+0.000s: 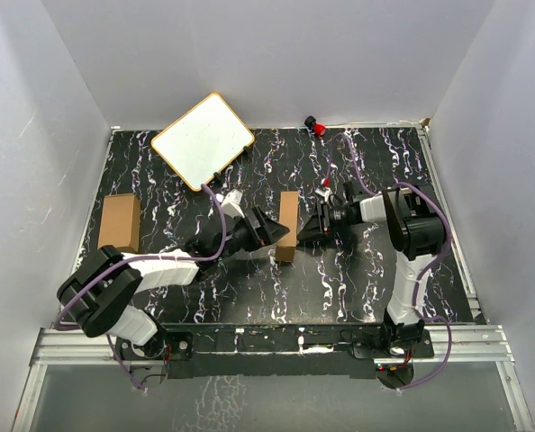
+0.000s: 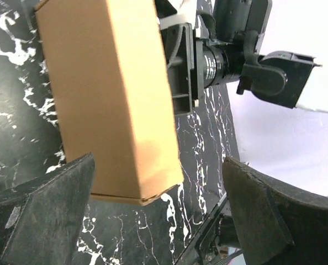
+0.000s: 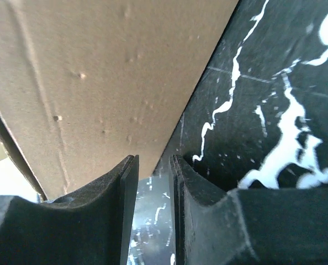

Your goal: Fold the paper box

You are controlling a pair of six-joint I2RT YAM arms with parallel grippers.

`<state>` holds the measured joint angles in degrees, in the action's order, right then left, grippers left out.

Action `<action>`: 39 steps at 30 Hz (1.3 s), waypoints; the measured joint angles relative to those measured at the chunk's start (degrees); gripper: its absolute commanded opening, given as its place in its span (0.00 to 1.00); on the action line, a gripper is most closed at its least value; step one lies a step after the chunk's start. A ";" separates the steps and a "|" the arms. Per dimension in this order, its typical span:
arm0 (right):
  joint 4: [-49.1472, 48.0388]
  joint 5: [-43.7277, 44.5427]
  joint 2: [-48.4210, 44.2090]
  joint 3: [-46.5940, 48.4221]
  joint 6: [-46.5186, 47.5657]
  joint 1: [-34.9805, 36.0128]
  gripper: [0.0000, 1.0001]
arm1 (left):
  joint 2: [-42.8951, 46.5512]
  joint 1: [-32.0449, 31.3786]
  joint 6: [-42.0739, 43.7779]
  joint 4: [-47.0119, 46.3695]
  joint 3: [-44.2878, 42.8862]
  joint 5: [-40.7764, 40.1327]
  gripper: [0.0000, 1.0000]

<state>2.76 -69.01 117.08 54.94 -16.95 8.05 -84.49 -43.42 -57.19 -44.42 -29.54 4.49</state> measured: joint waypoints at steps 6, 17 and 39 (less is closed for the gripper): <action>4.07 7.54 -6.23 0.70 6.62 -3.23 0.36 | 0.22 -2.82 6.93 13.44 -8.39 -4.74 0.97; 5.01 10.58 -13.99 0.68 10.97 -8.20 0.37 | -13.44 -7.52 16.87 42.27 -34.23 -17.81 0.96; 6.27 9.49 -14.03 0.48 12.39 -9.73 0.36 | -21.75 -10.08 22.56 63.21 -45.22 -31.93 0.20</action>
<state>9.04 -59.53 103.04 55.42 -4.56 -1.67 -106.24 -53.49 -34.63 18.79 -74.76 -27.44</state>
